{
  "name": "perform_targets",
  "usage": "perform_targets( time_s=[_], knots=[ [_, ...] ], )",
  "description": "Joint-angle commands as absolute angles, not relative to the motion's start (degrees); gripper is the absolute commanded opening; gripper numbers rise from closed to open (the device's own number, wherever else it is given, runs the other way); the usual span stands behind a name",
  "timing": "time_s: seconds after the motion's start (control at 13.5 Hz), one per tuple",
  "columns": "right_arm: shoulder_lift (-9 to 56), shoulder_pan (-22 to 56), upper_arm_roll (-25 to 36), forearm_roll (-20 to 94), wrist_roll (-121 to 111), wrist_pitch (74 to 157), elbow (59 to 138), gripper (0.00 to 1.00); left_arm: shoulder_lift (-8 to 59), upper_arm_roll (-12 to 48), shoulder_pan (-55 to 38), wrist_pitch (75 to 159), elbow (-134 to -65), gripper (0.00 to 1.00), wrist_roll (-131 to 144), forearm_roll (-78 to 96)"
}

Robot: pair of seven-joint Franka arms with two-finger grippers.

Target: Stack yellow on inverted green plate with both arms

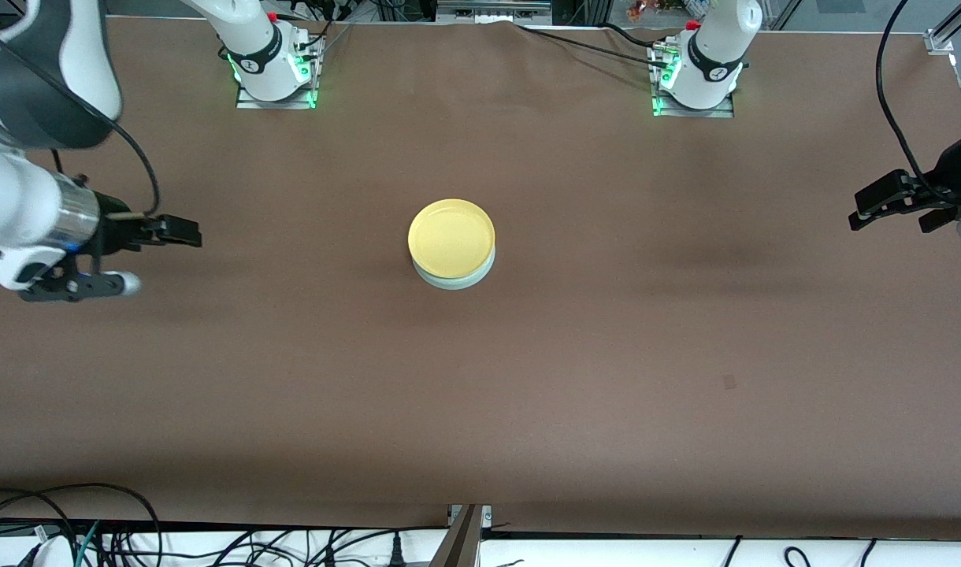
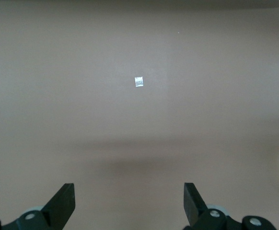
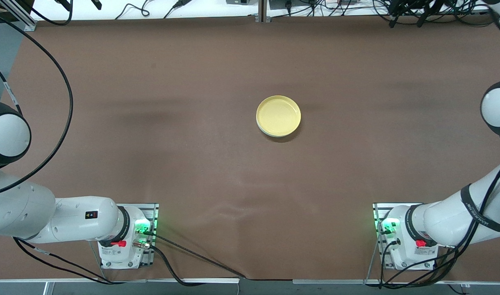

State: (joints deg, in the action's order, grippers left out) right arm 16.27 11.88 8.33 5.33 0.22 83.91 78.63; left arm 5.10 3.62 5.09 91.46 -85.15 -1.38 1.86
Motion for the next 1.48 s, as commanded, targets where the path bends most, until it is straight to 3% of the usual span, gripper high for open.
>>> perform_targets(
  time_s=[0.0, 0.37, 1.41],
  knots=[
    [9.51, 7.84, 4.92, 0.90, -0.09, 82.97, 81.30, 1.00, 5.80, 3.60, 5.01, 91.05, -83.50, 1.00, -1.93, 2.29],
    [3.87, 6.33, 4.92, 0.35, -0.44, 81.74, 83.32, 1.00, 5.80, 3.60, 4.92, 91.14, -83.50, 1.00, -2.02, 2.29],
    [6.06, 5.98, 5.45, 0.26, -0.44, 79.10, 81.65, 1.00, 5.89, 3.60, 4.92, 91.14, -83.50, 1.00, -2.11, 2.29]
  ],
)
